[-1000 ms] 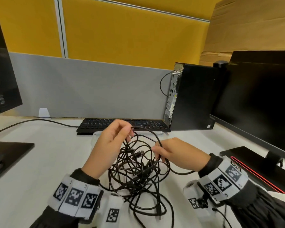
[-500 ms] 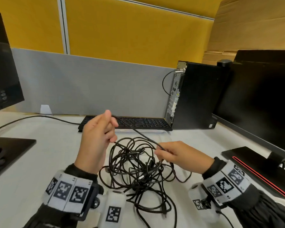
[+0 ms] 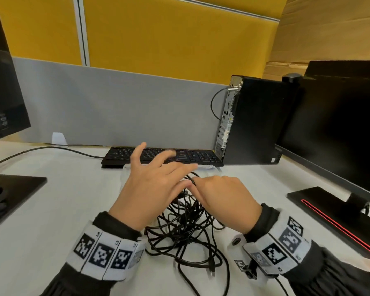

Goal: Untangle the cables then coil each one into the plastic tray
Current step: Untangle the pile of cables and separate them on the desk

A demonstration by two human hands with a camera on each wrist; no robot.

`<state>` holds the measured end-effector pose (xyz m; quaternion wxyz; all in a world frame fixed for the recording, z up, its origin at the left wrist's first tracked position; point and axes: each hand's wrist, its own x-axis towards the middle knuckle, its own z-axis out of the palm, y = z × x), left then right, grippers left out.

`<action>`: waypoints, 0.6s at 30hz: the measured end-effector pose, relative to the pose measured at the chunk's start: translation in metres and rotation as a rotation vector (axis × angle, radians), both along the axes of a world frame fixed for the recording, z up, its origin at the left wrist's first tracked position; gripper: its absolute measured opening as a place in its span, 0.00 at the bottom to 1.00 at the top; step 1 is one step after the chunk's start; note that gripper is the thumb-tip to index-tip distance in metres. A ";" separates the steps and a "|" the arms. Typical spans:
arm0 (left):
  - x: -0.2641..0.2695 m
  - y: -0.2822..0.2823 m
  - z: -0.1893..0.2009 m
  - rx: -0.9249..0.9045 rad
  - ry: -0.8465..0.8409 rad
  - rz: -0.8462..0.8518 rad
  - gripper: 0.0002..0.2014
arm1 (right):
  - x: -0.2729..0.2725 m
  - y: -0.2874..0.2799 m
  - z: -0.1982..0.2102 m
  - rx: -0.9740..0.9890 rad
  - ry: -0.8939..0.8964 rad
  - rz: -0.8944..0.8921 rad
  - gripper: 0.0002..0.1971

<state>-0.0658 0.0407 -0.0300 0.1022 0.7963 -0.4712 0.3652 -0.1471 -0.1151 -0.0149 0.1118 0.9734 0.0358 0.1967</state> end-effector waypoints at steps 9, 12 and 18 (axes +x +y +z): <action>0.007 0.012 0.007 -0.319 0.021 0.119 0.21 | -0.015 -0.028 -0.007 0.374 0.185 0.056 0.10; 0.009 0.017 0.012 -0.580 0.113 0.199 0.19 | -0.021 -0.054 -0.014 0.511 0.310 0.004 0.12; 0.025 0.044 0.024 -0.922 0.376 0.062 0.12 | -0.029 -0.099 -0.039 0.590 0.419 -0.147 0.14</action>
